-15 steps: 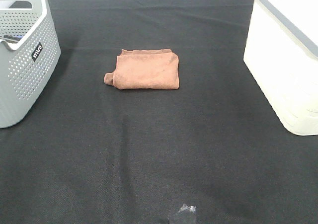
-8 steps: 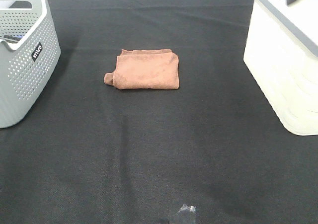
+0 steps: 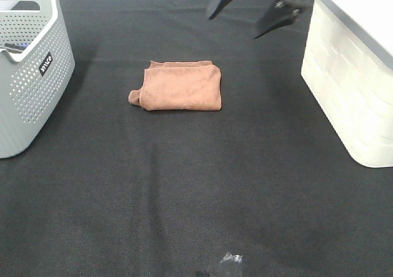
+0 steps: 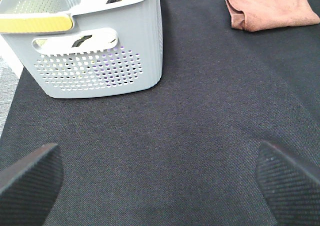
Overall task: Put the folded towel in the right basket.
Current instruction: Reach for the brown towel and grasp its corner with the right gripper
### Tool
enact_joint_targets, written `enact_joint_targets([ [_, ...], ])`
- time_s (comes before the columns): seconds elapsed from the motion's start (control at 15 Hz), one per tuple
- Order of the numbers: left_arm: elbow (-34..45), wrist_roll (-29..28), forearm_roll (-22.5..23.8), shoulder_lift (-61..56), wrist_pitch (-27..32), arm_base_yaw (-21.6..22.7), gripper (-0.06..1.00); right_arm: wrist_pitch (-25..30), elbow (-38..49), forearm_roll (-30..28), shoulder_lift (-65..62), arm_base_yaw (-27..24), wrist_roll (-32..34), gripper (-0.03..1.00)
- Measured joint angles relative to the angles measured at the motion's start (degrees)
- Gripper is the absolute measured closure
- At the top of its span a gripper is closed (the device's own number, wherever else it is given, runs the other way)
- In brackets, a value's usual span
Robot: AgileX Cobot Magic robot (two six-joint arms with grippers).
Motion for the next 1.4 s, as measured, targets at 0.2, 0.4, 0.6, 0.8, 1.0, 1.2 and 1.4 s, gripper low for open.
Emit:
enact_joint_targets([
  [0.2, 0.0, 0.0, 0.0, 0.0, 0.0, 0.0, -0.03, 0.7, -12.0, 3.9, 13.1, 0.1, 0.2, 0.01],
  [0.4, 0.0, 0.0, 0.0, 0.0, 0.0, 0.0, -0.03, -4.9, -13.3, 5.3, 19.1, 0.1, 0.0, 0.02],
  [0.6, 0.0, 0.0, 0.0, 0.0, 0.0, 0.0, -0.03, -9.1, -13.5, 5.3, 21.0, 0.1, -0.1, 0.04],
  [0.8, 0.0, 0.0, 0.0, 0.0, 0.0, 0.0, -0.03, -13.4, -13.5, 5.2, 23.1, 0.1, -0.1, 0.05],
  [1.0, 0.0, 0.0, 0.0, 0.0, 0.0, 0.0, -0.03, -14.3, -13.5, 4.2, 26.0, -1.6, -0.1, 0.07],
  [1.2, 0.0, 0.0, 0.0, 0.0, 0.0, 0.0, -0.03, -15.7, -14.0, 5.3, 28.4, -2.7, -0.1, 0.08],
  [1.4, 0.0, 0.0, 0.0, 0.0, 0.0, 0.0, -0.03, -15.8, -14.4, 6.5, 29.2, -2.7, -0.5, 0.08],
])
